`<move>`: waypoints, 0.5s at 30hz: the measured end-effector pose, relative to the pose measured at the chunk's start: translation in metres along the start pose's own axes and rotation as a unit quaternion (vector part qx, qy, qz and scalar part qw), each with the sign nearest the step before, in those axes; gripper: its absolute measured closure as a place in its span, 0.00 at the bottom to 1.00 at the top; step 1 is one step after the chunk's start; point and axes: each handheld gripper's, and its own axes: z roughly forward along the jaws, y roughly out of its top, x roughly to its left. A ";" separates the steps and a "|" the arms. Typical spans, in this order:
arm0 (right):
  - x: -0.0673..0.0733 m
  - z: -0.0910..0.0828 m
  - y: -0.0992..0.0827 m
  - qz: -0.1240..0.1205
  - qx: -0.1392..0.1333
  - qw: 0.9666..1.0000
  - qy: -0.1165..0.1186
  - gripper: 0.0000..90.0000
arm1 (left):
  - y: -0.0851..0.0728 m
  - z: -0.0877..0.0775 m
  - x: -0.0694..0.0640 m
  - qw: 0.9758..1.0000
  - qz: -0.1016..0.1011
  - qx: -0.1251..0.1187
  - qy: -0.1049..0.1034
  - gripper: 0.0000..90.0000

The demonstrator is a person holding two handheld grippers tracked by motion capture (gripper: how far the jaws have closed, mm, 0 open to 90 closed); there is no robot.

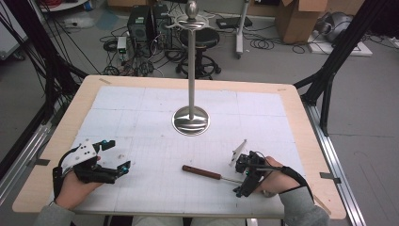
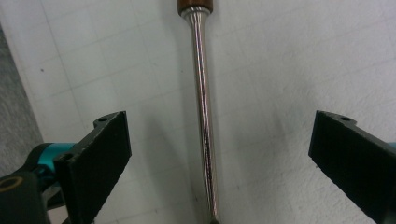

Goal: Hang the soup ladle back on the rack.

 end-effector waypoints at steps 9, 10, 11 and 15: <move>0.004 -0.003 0.000 -0.009 0.029 0.999 -0.014 0.45 | 0.000 0.001 0.000 1.000 0.000 0.003 0.000 0.03; 0.005 -0.003 0.000 -0.008 0.036 0.999 -0.015 0.48 | -0.001 0.001 0.000 1.000 0.000 0.002 0.000 0.03; 0.005 -0.003 -0.001 -0.006 0.040 0.999 -0.013 0.52 | 0.000 0.000 0.000 1.000 0.000 0.003 -0.001 0.03; 0.008 -0.003 -0.001 -0.002 0.049 0.999 -0.022 0.61 | 0.000 0.000 -0.001 1.000 0.000 0.000 -0.003 0.03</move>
